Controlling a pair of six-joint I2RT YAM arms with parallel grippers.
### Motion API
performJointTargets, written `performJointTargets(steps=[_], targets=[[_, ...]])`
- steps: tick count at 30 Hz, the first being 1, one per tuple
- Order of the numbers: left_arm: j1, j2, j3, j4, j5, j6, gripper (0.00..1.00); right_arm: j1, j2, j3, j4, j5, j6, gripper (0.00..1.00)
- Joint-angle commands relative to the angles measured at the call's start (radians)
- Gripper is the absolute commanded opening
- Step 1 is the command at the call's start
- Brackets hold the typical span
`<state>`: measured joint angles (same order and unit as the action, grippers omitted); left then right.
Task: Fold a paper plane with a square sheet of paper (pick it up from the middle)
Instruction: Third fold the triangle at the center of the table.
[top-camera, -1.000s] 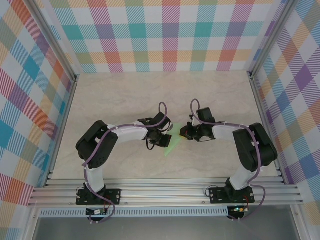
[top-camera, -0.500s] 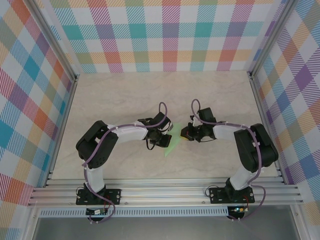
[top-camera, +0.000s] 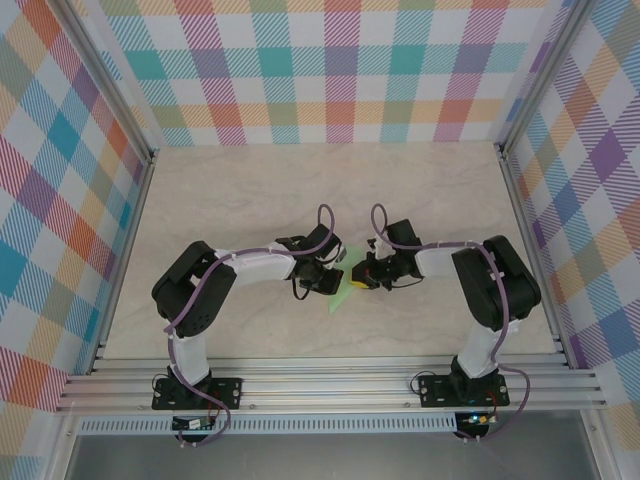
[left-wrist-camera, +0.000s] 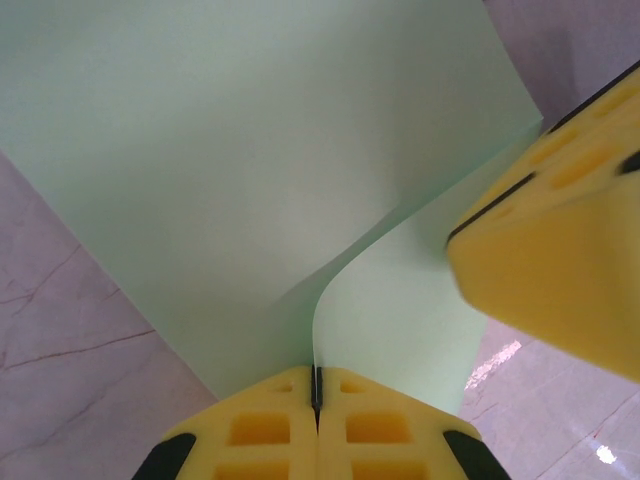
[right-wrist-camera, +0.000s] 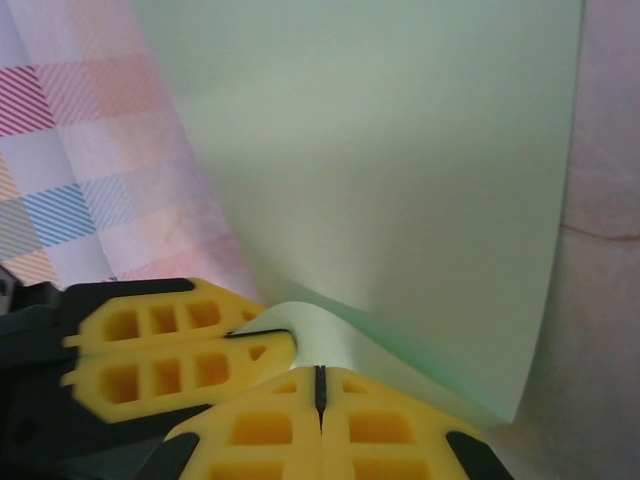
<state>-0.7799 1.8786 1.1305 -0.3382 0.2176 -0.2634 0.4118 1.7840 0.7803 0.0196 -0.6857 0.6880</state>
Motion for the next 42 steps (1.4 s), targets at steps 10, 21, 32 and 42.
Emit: performJointTargets(steps=[10, 21, 32, 42], targets=[[-0.001, -0.137, -0.034, -0.122, -0.180, -0.073, 0.38, 0.011, 0.038, 0.013, -0.070, 0.085, -0.038, 0.00], [-0.036, -0.345, -0.193, 0.115, -0.035, -0.359, 0.20, 0.013, 0.035, 0.013, -0.068, 0.102, 0.022, 0.00], [-0.096, -0.162, -0.201, 0.295, -0.019, -0.489, 0.11, 0.013, 0.028, 0.008, -0.058, 0.083, 0.050, 0.00], [-0.094, -0.135, -0.271, 0.202, -0.113, -0.437, 0.08, 0.015, 0.002, 0.049, -0.104, 0.059, 0.032, 0.02]])
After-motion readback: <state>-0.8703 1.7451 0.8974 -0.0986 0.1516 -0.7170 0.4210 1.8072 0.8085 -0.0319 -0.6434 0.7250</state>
